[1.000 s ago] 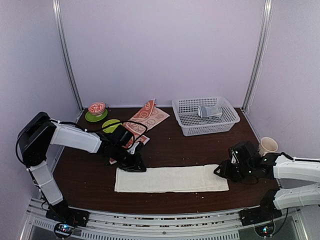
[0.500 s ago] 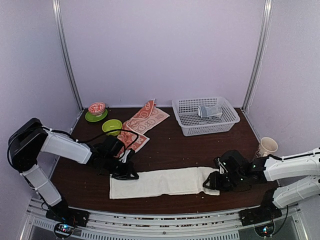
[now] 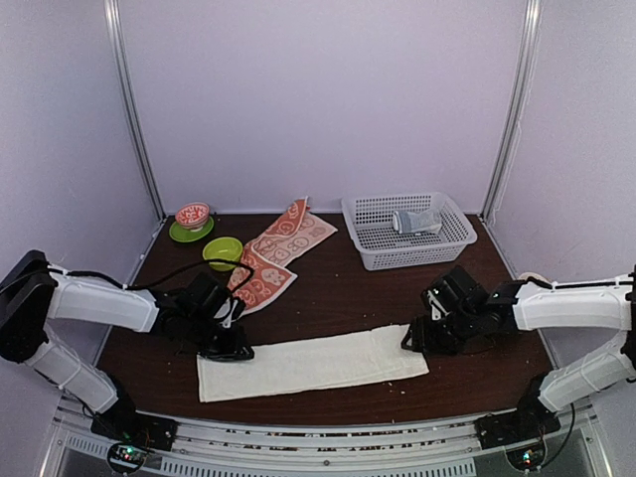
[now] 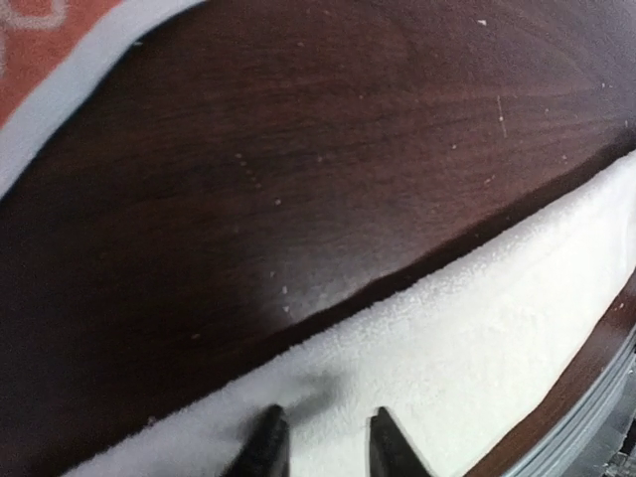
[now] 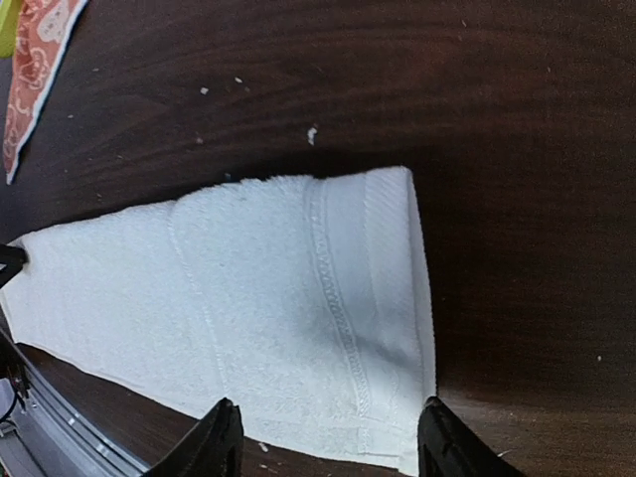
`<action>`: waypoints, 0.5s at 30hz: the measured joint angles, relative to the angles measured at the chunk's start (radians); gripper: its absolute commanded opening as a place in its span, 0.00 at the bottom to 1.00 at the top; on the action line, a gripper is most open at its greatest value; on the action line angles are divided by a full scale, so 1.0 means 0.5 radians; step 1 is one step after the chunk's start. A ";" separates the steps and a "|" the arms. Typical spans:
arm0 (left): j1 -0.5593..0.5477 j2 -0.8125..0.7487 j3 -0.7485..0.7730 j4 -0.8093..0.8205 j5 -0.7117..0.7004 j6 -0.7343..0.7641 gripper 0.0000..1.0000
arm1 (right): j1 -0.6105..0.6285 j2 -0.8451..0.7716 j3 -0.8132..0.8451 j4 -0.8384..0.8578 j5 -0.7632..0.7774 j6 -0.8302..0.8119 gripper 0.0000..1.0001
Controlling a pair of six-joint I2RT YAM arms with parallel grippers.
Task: Roll the towels
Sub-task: Move the towel to the center of the board.
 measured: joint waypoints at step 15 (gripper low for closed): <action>-0.202 0.154 0.962 -0.282 0.041 0.226 0.49 | -0.235 -0.080 0.028 0.281 0.001 0.003 0.50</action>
